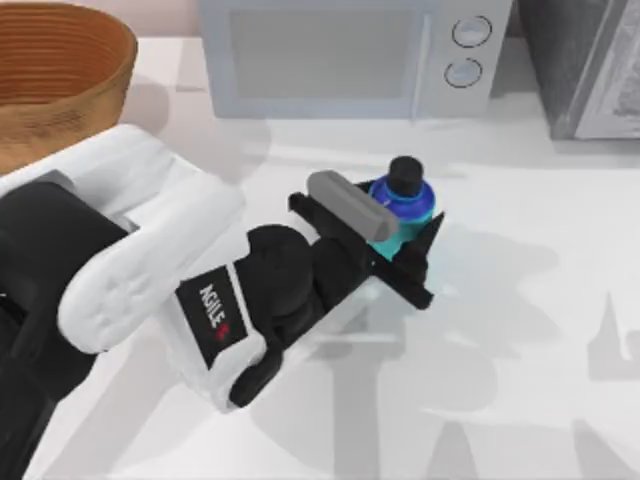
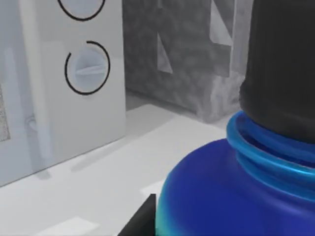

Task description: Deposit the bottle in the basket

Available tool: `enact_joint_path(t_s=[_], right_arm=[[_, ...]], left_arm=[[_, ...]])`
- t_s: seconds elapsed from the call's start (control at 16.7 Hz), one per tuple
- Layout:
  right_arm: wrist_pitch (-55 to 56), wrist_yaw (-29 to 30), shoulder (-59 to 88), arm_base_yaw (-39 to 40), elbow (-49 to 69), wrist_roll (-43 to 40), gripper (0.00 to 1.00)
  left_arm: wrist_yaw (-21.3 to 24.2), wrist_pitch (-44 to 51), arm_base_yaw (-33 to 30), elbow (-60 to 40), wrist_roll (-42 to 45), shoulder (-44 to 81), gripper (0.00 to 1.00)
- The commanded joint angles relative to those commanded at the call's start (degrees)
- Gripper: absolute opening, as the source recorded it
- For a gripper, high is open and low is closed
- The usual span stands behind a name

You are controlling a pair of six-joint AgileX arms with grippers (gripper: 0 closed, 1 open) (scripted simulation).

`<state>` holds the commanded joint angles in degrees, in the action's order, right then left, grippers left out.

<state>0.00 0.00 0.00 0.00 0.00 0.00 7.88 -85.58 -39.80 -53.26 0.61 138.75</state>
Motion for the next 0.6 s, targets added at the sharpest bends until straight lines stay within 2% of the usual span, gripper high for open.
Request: enact_joint_path(t_s=[0.12, 0.24, 0.36, 0.6], right_arm=[[0.0, 0.0, 0.0, 0.0, 0.0, 0.0, 1.0], [0.0, 0.0, 0.0, 0.0, 0.0, 0.0, 1.0], [0.0, 0.0, 0.0, 0.0, 0.0, 0.0, 1.0], [0.0, 0.0, 0.0, 0.0, 0.0, 0.0, 1.0]], left_arm=[[1.76, 1.77, 0.32, -1.15, 0.22, -1.3, 0.0], [5.93, 5.98, 1.38, -3.59, 0.59, -3.62, 0.0], [12.21, 12.45, 3.31, -7.03, 0.94, -6.32, 0.0], [27.74, 28.2, 10.24, -15.31, 1.2, -12.39, 0.0]])
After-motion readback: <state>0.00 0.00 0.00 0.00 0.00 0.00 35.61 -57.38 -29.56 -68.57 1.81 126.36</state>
